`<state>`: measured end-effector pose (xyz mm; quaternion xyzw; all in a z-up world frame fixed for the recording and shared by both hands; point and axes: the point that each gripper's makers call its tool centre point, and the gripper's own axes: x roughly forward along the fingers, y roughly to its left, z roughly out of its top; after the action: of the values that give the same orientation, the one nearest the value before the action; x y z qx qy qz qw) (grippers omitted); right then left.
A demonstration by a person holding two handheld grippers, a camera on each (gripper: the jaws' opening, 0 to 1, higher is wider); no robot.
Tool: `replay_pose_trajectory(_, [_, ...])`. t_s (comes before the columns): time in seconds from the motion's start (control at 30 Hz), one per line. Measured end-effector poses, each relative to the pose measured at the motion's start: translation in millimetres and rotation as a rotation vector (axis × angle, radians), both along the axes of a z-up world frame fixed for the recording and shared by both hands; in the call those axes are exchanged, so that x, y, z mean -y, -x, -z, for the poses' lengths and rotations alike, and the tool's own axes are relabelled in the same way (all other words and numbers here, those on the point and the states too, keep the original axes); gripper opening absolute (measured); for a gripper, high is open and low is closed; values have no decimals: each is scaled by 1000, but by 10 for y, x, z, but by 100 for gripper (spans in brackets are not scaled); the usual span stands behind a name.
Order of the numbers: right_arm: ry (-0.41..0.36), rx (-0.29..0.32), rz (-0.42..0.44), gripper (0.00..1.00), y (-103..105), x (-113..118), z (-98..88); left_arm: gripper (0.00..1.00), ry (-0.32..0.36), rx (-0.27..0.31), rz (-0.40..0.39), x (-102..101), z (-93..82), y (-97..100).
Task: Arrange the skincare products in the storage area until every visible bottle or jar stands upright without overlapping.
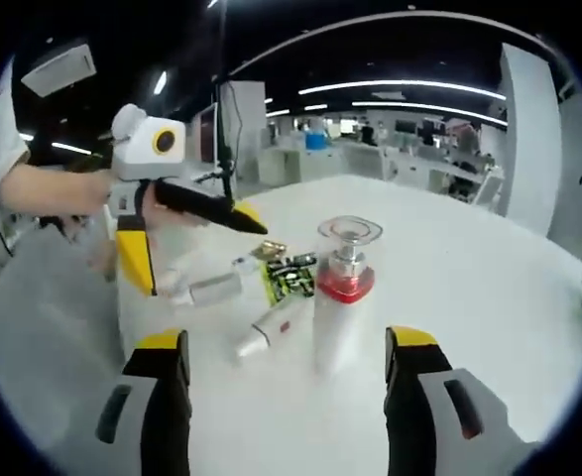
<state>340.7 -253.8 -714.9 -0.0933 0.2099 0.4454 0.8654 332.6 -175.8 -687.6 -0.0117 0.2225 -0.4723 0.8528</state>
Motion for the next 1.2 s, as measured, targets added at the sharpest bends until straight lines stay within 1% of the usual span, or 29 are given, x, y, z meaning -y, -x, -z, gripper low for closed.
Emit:
replay_pose_trajectory(0.1, [-6, -2, 3, 83, 63, 2, -16, 86, 7, -5, -33, -85, -19, 72])
replay_pose_trajectory(0.33, [-19, -27, 28, 91, 212, 16, -9, 87, -13, -24, -82, -278, 32, 284])
replay_pose_trajectory(0.4, [-29, -33, 41, 92, 253, 30, -15, 87, -16, -30, -96, -354, 50, 340])
replay_pose_trajectory(0.47, [-43, -43, 52, 92, 289, 39, -23, 87, -19, -32, -104, -379, 51, 399])
replay_pose_trajectory(0.63, [-62, -59, 73, 92, 433, 87, -64, 86, -21, -38, -149, -515, 47, 544])
replay_pose_trajectory(0.73, [-68, -58, 82, 92, 527, 116, -83, 86, -32, -40, -174, -618, 67, 646])
replay_pose_trajectory(0.83, [-84, -59, 99, 92, 626, 144, -124, 86, -36, -43, -194, -689, 70, 781])
replay_pose_trajectory(0.87, [-90, -59, 103, 92, 651, 149, -125, 86, -38, -42, -198, -700, 70, 799])
replay_pose_trajectory(0.93, [-96, -60, 108, 92, 701, 151, -125, 85, -54, -37, -218, -755, 74, 873])
replay_pose_trajectory(1.1, [-105, -72, 125, 93, 817, 156, -119, 86, -119, -25, -252, -890, 94, 1120])
replay_pose_trajectory(1.2, [-131, -79, 149, 92, 824, 168, -145, 86, -110, -34, -281, -956, 80, 1206])
